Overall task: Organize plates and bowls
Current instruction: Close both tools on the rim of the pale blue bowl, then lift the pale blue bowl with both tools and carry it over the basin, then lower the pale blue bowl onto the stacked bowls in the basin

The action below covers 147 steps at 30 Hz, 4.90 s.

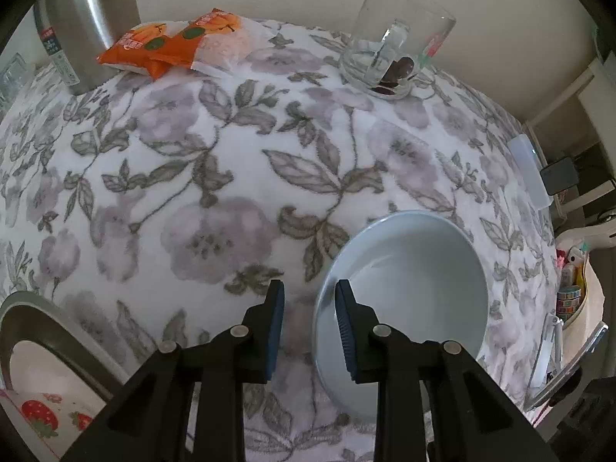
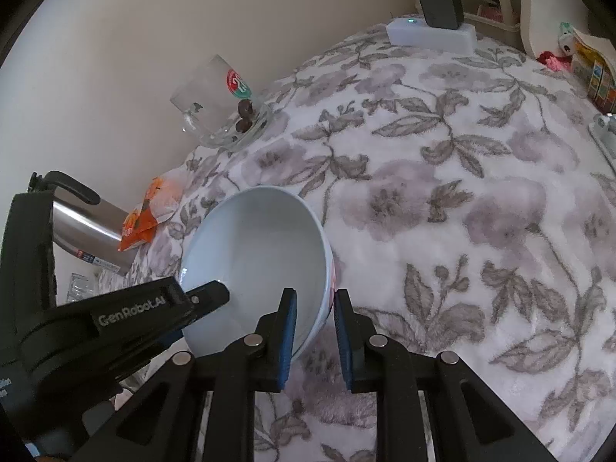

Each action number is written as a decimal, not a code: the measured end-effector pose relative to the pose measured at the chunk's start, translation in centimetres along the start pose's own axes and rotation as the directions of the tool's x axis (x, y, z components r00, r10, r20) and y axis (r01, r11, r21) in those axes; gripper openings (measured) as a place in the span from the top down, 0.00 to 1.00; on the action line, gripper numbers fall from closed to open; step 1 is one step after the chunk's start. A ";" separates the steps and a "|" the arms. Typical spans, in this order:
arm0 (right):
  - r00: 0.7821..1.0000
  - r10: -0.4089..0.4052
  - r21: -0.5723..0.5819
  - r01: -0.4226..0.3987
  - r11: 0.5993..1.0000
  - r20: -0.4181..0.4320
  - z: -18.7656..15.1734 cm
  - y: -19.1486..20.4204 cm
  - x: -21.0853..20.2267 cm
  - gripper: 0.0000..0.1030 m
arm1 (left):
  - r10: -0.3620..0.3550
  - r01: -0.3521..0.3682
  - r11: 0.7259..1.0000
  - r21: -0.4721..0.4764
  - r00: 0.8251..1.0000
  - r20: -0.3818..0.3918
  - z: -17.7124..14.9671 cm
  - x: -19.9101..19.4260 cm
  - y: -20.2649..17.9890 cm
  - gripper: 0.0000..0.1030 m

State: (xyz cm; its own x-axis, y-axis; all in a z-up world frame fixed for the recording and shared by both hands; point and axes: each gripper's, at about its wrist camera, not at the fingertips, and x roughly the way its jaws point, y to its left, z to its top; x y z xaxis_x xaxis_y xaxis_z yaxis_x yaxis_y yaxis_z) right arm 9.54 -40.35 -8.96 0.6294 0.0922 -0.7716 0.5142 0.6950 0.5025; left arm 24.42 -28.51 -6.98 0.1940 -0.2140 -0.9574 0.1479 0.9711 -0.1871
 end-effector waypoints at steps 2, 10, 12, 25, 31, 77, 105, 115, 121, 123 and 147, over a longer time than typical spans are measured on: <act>1.000 0.013 0.009 -0.013 1.000 0.000 0.0 -0.2 0.2 0.79 | -0.015 0.015 1.000 -0.007 1.000 0.001 0.1 0.2 0.0 0.73; 1.000 0.010 -0.002 -0.010 1.000 -0.003 0.0 -0.1 0.4 0.79 | -0.022 0.022 0.999 0.025 1.000 0.019 0.3 0.5 -0.9 0.83; 1.000 0.011 -0.001 -0.011 1.000 -0.002 -0.1 -0.1 0.3 0.79 | -0.027 0.026 0.999 0.030 0.999 0.026 0.3 0.5 -0.9 0.84; 1.000 -0.009 -0.057 0.011 0.998 0.024 -0.1 0.2 -2.3 0.80 | -0.093 0.091 0.994 0.053 0.995 0.043 -1.0 -2.1 -1.1 0.88; 0.998 -0.016 -0.090 0.021 0.996 0.053 -0.1 1.5 -5.0 0.79 | -0.133 0.126 0.989 0.081 0.987 0.088 -1.6 -5.8 -1.2 0.89; 0.990 0.083 -0.452 -0.024 0.892 0.111 -14.8 18.9 -15.6 0.79 | -0.308 0.355 0.933 -0.055 0.869 0.389 -12.1 -22.1 19.4 0.89; 1.000 0.027 -0.449 -0.018 0.894 0.013 -15.2 18.6 -12.5 0.79 | -0.332 0.383 0.917 -0.113 0.888 0.317 -12.7 -19.2 21.2 0.89; 1.000 0.009 -0.438 -0.012 0.899 -0.009 -14.9 18.5 -11.4 0.79 | -0.338 0.387 0.911 -0.143 0.898 0.283 -12.4 -18.2 21.5 0.89; 1.000 -0.003 -0.446 0.003 0.895 0.000 -14.8 18.7 -11.3 0.79 | -0.336 0.385 0.912 -0.145 0.900 0.277 -12.4 -18.1 21.4 0.89; 1.000 -0.013 -0.457 0.016 0.889 0.010 -14.8 18.8 -11.2 0.79 | -0.334 0.383 0.912 -0.150 0.902 0.274 -12.4 -17.9 21.4 0.89; 0.991 -0.103 -0.534 0.134 0.835 0.087 -15.6 20.0 -10.8 0.77 | -0.315 0.361 0.916 -0.174 0.917 0.245 -12.5 -17.3 21.4 0.88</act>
State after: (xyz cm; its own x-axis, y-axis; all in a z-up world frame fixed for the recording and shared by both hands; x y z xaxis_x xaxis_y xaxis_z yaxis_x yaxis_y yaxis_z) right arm 3.94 -16.37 3.35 0.6211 -0.0421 -0.7826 0.2023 0.9733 0.1082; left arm 12.10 -2.67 2.82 0.3690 -0.5281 -0.7648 0.0369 0.8305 -0.5557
